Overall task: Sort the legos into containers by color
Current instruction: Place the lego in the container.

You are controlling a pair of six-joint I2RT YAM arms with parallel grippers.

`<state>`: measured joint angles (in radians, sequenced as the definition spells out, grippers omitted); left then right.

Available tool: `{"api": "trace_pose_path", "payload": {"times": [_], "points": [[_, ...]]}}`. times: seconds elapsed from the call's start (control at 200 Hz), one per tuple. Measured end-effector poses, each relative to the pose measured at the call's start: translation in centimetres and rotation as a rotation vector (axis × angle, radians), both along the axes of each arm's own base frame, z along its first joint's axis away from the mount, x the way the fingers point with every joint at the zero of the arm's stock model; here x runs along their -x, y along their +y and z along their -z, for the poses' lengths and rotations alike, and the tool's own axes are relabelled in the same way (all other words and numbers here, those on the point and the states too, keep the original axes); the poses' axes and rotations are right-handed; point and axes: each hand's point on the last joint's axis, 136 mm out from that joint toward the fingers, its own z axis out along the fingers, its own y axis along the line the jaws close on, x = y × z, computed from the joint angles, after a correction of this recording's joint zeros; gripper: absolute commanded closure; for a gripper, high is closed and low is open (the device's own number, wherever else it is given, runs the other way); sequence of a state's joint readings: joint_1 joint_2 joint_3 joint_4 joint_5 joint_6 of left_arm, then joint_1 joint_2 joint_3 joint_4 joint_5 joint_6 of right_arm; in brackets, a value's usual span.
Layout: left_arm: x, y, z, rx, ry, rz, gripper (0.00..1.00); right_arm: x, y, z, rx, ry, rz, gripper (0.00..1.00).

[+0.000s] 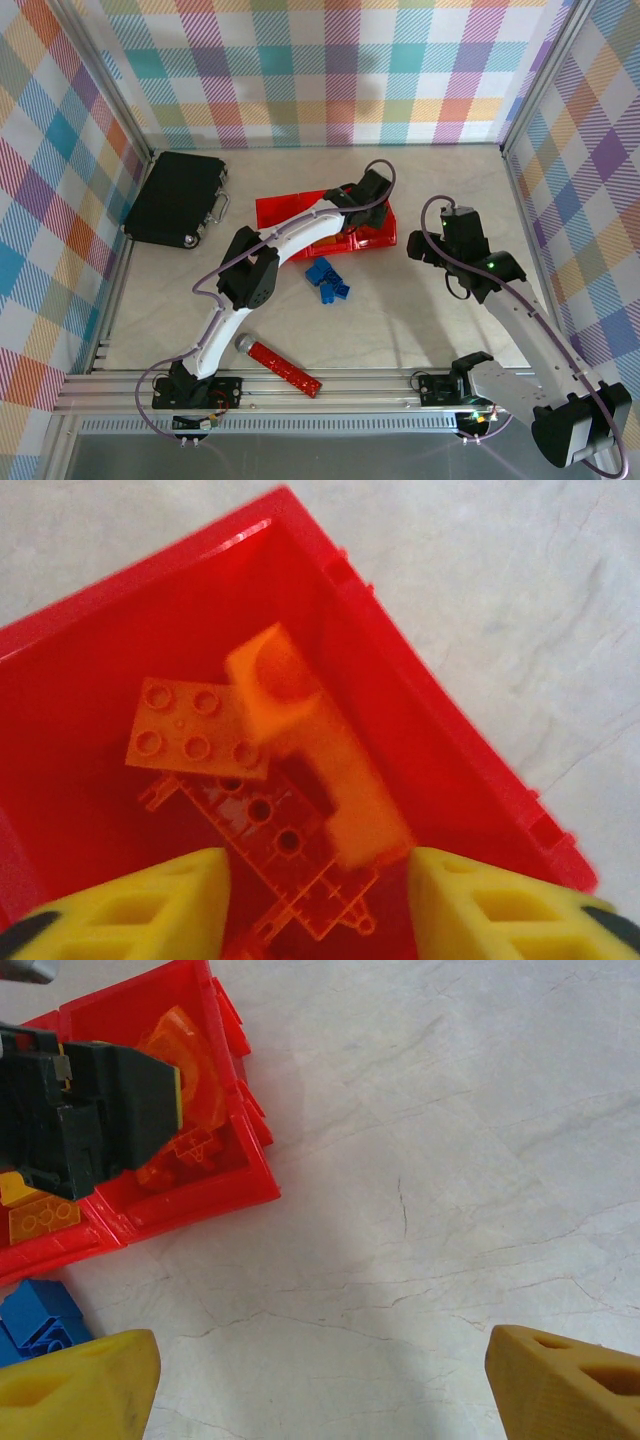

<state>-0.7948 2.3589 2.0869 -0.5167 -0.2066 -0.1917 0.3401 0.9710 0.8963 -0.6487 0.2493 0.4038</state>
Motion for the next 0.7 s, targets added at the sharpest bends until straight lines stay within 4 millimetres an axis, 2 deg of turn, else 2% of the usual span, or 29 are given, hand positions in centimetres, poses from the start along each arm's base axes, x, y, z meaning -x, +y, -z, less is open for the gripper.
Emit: {"api": "trace_pose_path", "payload": {"times": [0.075,0.21,0.315,0.395,0.485,0.565,0.635,0.7], "points": [[-0.1,-0.2,-0.3,0.009,-0.01,0.004,0.21,0.1,0.0,0.0,-0.001,0.003,0.002,0.15],[0.2,0.4,-2.2,0.02,-0.03,0.0,0.21,0.3,-0.1,-0.3,-0.008,-0.008,0.005,0.15],[0.8,1.2,-5.3,0.044,-0.062,0.004,0.22,0.3,0.0,-0.4,-0.016,-0.011,0.0,0.15],[1.7,2.1,-8.6,0.063,-0.103,0.01,0.23,0.4,0.2,-0.3,-0.026,-0.004,-0.006,0.16],[3.6,3.8,-12.6,0.094,-0.149,0.015,0.24,0.3,0.6,-0.1,-0.043,0.009,-0.009,0.16],[6.0,5.8,-15.1,0.112,-0.169,0.021,0.24,0.2,1.0,0.3,-0.058,0.026,-0.018,0.16],[8.0,7.6,-15.6,0.124,-0.158,0.014,0.25,0.1,1.4,0.7,-0.069,0.042,-0.028,0.16],[9.9,9.1,-14.7,0.135,-0.116,-0.013,0.28,0.1,1.7,1.2,-0.08,0.062,-0.038,0.16]]}}
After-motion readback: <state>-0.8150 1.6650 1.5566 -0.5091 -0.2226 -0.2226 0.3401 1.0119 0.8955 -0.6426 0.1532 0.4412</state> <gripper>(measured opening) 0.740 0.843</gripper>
